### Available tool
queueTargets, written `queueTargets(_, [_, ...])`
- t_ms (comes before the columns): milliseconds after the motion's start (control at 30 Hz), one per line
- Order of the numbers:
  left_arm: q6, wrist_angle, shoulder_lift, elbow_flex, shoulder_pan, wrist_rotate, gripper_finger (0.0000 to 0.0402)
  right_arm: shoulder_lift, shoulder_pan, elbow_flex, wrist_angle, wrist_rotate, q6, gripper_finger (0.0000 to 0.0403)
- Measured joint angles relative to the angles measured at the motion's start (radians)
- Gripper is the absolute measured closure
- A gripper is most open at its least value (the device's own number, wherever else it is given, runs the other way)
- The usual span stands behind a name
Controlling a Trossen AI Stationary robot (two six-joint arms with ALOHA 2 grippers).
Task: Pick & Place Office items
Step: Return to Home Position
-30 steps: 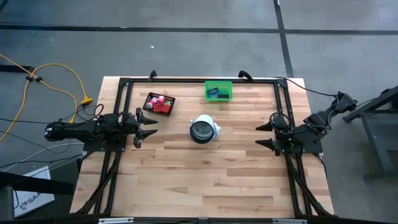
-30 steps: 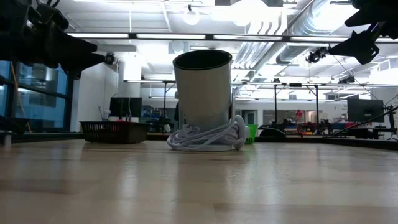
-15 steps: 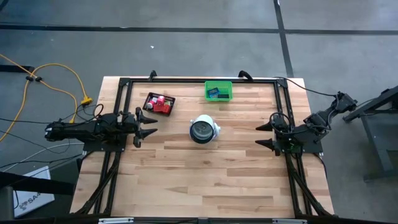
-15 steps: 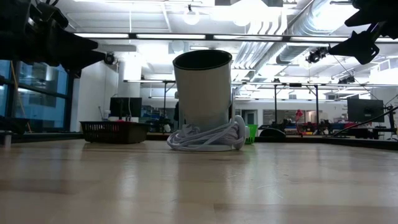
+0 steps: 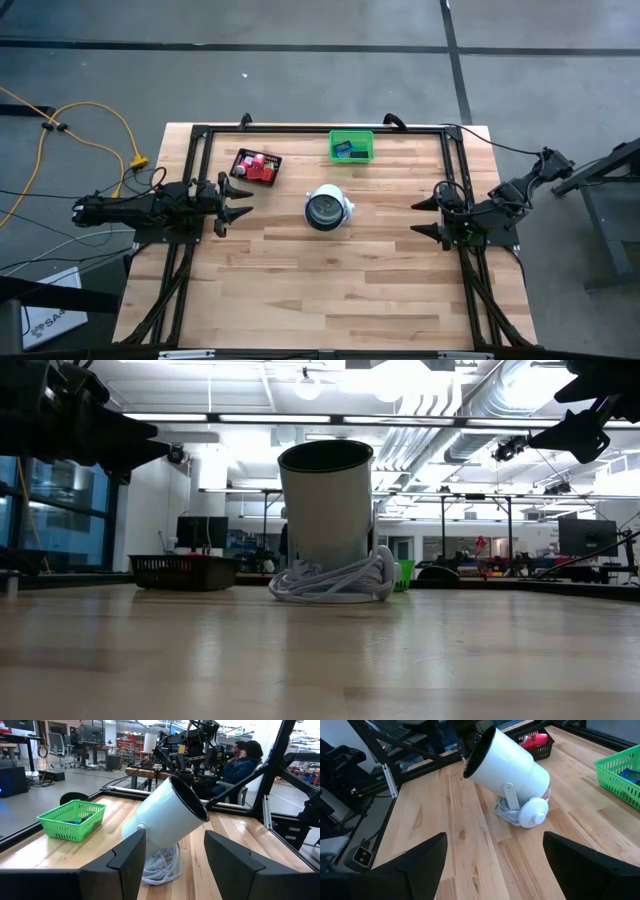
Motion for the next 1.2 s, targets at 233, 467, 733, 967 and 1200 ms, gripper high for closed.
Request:
queueTargets(233, [0.000, 0.000, 0.000, 0.000, 0.000, 0.000, 0.0206, 0.000, 0.000, 0.000, 0.000, 0.000, 0.000, 0.0086])
queueTargets(467, [0.000, 0.000, 0.000, 0.000, 0.000, 0.000, 0.0206, 0.000, 0.000, 0.000, 0.002, 0.006, -0.001, 0.0086])
queueTargets(733, [0.000, 0.000, 0.000, 0.000, 0.000, 0.000, 0.0206, -0.001, 0.000, 0.000, 0.140, 0.061, -0.169, 0.0086])
queueTargets(967, [0.000, 0.000, 0.000, 0.000, 0.000, 0.000, 0.0206, -0.053, -0.001, 0.000, 0.219, 0.011, -0.348, 0.0086])
queueTargets(1200, [0.000, 0.000, 0.000, 0.000, 0.000, 0.000, 0.0206, -0.192, -0.001, -0.062, 0.191, 0.028, -0.334, 0.0086])
